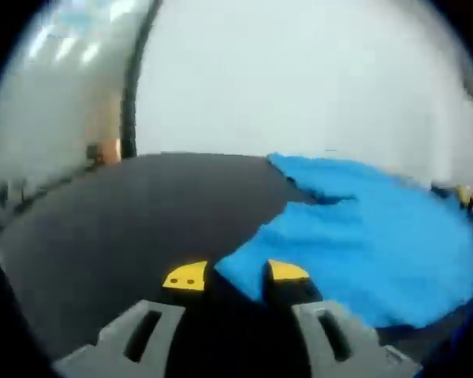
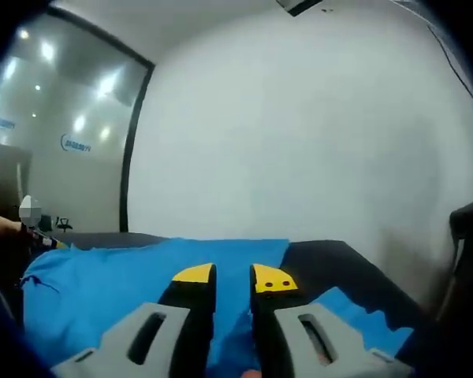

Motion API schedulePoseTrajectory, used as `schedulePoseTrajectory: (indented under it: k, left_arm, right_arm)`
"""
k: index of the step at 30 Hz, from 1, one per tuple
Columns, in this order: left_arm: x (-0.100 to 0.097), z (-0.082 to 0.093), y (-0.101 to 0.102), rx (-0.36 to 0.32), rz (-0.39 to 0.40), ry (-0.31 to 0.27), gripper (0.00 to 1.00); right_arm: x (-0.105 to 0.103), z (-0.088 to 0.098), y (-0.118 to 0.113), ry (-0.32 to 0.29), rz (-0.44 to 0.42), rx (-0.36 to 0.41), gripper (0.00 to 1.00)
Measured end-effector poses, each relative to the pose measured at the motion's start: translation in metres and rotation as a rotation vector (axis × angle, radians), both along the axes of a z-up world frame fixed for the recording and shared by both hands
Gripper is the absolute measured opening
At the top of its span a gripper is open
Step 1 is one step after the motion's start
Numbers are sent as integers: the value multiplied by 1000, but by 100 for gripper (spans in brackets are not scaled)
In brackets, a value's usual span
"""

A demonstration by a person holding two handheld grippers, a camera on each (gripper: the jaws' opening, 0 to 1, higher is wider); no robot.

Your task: Spread out the cloth and fold it

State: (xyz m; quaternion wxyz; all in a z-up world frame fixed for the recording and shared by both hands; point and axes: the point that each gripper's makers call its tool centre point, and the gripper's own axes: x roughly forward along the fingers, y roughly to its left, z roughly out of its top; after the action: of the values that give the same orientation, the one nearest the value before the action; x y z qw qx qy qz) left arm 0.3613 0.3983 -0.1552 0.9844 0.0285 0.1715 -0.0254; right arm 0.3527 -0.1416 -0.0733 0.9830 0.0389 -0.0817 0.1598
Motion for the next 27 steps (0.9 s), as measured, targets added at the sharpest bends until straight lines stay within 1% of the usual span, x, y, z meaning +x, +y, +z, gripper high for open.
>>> schedulePoseTrajectory:
  k: [1, 2, 3, 4, 6, 8, 10, 11, 12, 13, 16, 17, 19, 20, 21, 22, 23, 24, 25, 26, 27]
  left_arm:
    - [-5, -2, -4, -63, -5, 42, 7]
    - [-6, 2, 1, -86, 0, 35, 4]
    - [-9, 5, 4, -107, -1, 40, 4]
    - [-12, 8, 5, -163, -7, 35, 4]
    - [-16, 15, 6, -325, -23, 34, 4]
    - [-16, 25, 12, -481, -3, -7, 4]
    - [-18, 23, 12, -602, 2, 13, 4]
    - [-17, 23, 11, -639, -5, 9, 4]
    - [-14, 20, 13, -651, -3, 16, 4]
    - [-12, 17, 15, -636, 3, 18, 5]
    - [-10, 12, 3, -645, -3, 15, 8]
    - [-9, 11, -1, -648, -9, 18, 12]
    - [-9, 8, -11, -653, -19, 18, 23]
    - [-6, 14, -15, -633, -47, -32, 24]
    - [-6, 12, -16, -625, -35, -27, 25]
    - [-6, 9, -15, -575, -36, -22, 23]
    - [-6, 8, -14, -539, -31, -23, 20]
    - [-5, 5, -12, -529, -20, -10, 15]
    - [-5, 4, -12, -537, -9, 10, 6]
    - [-4, 5, -12, -573, -11, 16, 6]
    - [-4, 12, -15, -634, -25, 3, 6]
  right_arm:
    - [0, 0, 0, 2, 0, -1, 14]
    - [0, -1, 0, 4, -1, -3, 14]
    - [1, -1, 1, 3, 0, -7, 14]
    - [1, -1, 1, 1, 1, -10, 15]
    - [1, -1, 2, 0, 1, -14, 15]
    - [1, -1, 2, 0, 1, -16, 15]
    - [2, -1, 2, 4, 2, -17, 15]
    - [2, -2, 2, 4, 1, -18, 15]
    - [2, -2, 2, 4, 1, -19, 15]
    - [2, -2, 1, 3, 0, -19, 15]
    - [2, -2, 1, 3, -3, -19, 15]
    - [2, -1, 0, 3, -4, -19, 15]
    - [2, -2, 0, 3, -6, -21, 15]
    - [3, -2, 0, 4, -7, -24, 15]
    - [4, -3, 0, 8, -10, -27, 15]
    - [5, -4, 0, 12, -13, -31, 15]
    - [6, -5, 0, 17, -15, -34, 15]
    - [6, -6, -1, 22, -17, -36, 15]
    - [6, -6, -1, 24, -20, -37, 15]
    - [6, -7, -1, 27, -23, -39, 15]
    - [6, -7, -2, 28, -25, -40, 15]
